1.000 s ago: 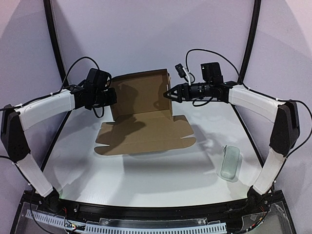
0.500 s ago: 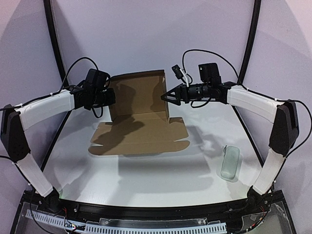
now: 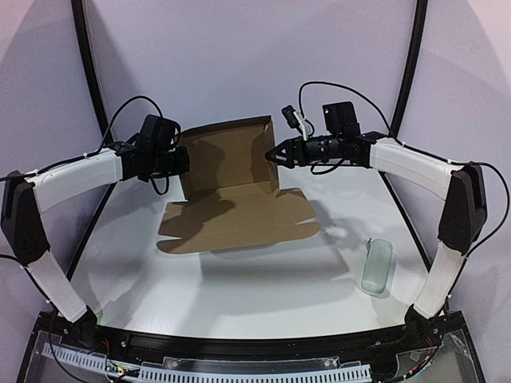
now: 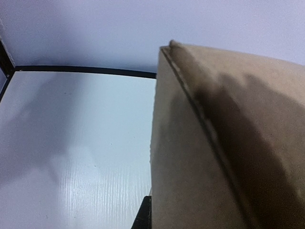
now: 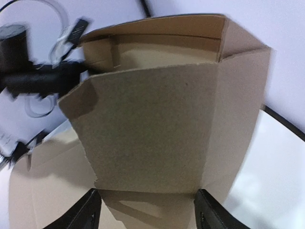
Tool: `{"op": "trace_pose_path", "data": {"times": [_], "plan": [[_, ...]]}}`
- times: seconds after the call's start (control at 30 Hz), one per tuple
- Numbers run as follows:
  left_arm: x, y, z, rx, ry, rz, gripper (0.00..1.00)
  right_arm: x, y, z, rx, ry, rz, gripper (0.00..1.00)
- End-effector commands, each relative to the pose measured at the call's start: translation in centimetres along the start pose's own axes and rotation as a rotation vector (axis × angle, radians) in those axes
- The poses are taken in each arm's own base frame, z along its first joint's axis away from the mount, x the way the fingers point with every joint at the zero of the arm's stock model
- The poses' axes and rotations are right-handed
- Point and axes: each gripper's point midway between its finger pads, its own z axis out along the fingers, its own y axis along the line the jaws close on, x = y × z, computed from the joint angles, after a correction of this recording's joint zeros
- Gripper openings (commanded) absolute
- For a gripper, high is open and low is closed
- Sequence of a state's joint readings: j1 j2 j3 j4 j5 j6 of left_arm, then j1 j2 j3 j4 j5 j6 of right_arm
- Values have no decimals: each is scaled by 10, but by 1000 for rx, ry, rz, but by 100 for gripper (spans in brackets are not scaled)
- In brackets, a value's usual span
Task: Fold the paper box
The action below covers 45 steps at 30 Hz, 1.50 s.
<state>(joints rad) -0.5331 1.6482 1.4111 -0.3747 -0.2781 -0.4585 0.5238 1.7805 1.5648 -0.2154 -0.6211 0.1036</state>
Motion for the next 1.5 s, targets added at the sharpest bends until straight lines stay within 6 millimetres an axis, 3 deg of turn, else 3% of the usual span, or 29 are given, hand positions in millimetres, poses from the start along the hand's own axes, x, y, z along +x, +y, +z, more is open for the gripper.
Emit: {"op": "trace_pose_path", "data": {"times": [0.0,0.33,0.5,0.63,0.73,0.87,1.07,1.3,1.47], "plan": [[-9,-44,-22,212,-26,29,1,-8,-36,6,249,-53,30,63],[-9,-48,-27,248,-29,45,1,-10,-48,19,486,-67,-64,41],[-11,-48,-28,250,-38,42,1,-11,-56,23,554,-87,-52,37],[-12,-51,-32,270,-44,39,1,-10,-75,15,665,-113,-1,31],[-9,-52,-34,288,-40,42,1,-8,-89,9,756,-130,21,30],[-8,-56,-39,318,-39,48,1,-9,-94,15,760,-145,37,30],[-8,-47,-36,270,-43,19,1,-5,-84,30,663,-136,56,29],[-10,-38,-26,194,-38,-10,1,-11,-68,16,624,-145,26,29],[-9,-20,-14,73,-39,31,1,-16,-38,-1,531,-91,-45,37]]}}
